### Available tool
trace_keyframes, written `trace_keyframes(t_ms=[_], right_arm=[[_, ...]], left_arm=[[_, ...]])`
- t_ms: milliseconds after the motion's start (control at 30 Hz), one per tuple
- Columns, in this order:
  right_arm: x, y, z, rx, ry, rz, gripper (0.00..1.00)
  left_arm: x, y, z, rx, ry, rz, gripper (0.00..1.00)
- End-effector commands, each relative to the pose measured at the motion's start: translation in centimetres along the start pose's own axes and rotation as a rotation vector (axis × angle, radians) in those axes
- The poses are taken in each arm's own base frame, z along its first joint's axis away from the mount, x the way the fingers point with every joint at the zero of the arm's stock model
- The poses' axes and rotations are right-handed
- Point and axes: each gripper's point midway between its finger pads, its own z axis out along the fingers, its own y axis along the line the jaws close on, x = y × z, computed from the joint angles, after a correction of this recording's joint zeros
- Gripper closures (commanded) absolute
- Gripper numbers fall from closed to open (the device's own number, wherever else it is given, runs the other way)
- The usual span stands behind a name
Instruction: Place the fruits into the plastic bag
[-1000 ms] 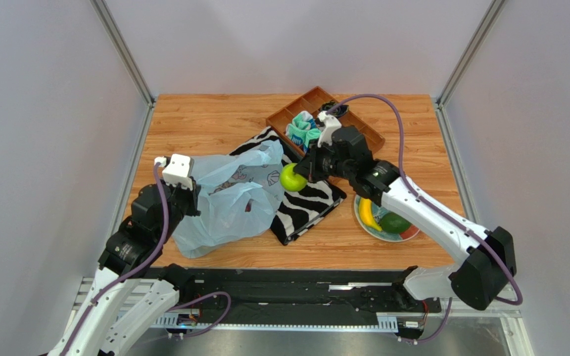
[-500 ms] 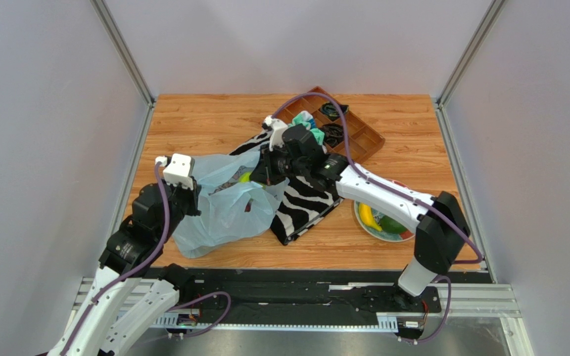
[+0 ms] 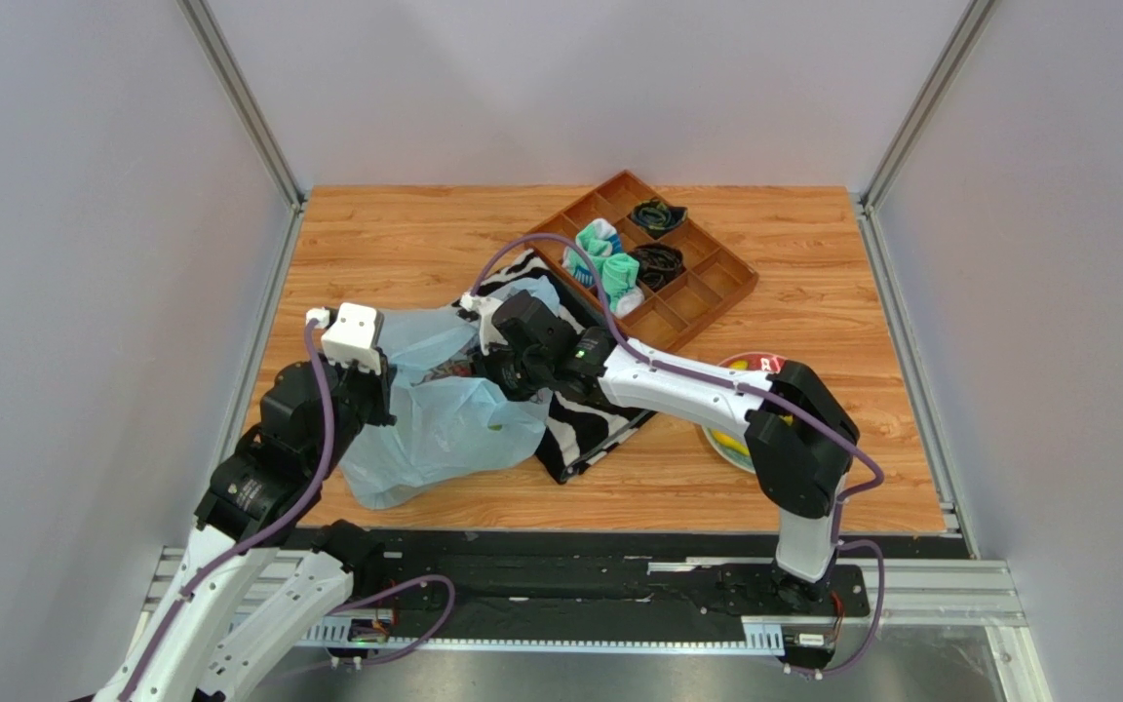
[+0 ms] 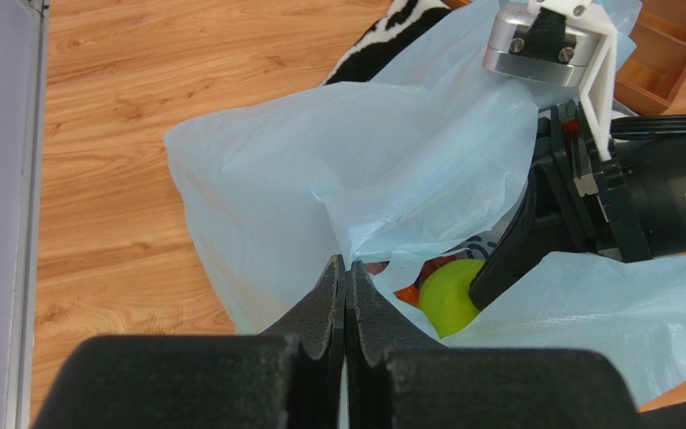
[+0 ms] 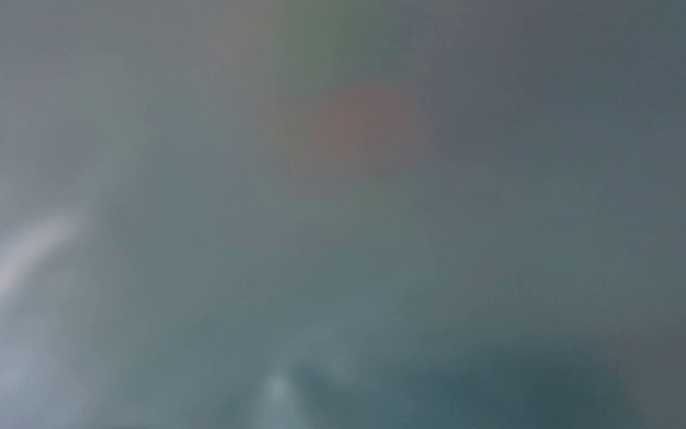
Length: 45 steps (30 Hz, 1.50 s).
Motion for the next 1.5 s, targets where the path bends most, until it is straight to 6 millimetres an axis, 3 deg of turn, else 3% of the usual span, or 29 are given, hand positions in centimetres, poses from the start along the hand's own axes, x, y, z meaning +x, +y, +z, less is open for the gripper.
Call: trace_keyframes(t_ms=[0,133,333,567,700,800,833,1067,1200,1300,1433,1467], right_arm=[[-1.7,1.3,-0.2,-0.025,-0.024,-0.039,0.98],[-1.7,1.1,-0.2,-0.013,-0.024,-0.043,0.73],[-1.6,0.9,-0.3,-0.001,-0.024,-0.046,0.52],[-2.0,0.9,-0.7,0.006,-0.038,-0.058,0.51],[-2.8,0.8,-1.9,0.037,-0.076,-0.076,0.51],[-4.5,0.2,-4.9,0.127,-0.176,-0.132,0.50],[-5.9,0.0,-7.0,0.176,-0.244,-0.147,0.48],[-6.6,-3.7,-13.2,0.394,-0.342,-0.174,0.42],[-6.1,-5.6,-15.7,0.460,-0.360,-0.150,0.42],[-5.1,-8.2,-18.2,0.548,-0.362,-0.104,0.39],[-2.2,-14.3,-21.9,0.705,-0.335,0.059,0.34],[-0.2,-15.9,-22.1,0.733,-0.297,0.112,0.34]], left_arm=[[-0.5,-0.1,0.0,0.007,-0.015,0.008,1.00],[-0.5,-0.1,0.0,0.008,-0.015,0.008,1.00],[-0.5,-0.1,0.0,0.008,-0.016,0.007,1.00],[-0.6,-0.1,-0.1,0.009,-0.019,0.005,1.00],[-0.6,-0.1,-0.1,0.007,-0.019,0.005,1.00],[-0.7,0.0,-0.2,0.002,-0.027,0.003,1.00],[-0.7,0.1,-0.2,0.000,-0.030,0.003,1.00],[-0.7,0.0,-0.3,0.003,-0.030,0.003,1.00],[-0.7,0.0,-0.3,0.003,-0.031,0.001,1.00],[-0.7,0.0,-0.3,0.003,-0.030,0.001,1.00],[-0.7,0.0,-0.3,0.003,-0.031,0.001,1.00],[-0.7,0.0,-0.3,0.005,-0.031,0.001,1.00]])
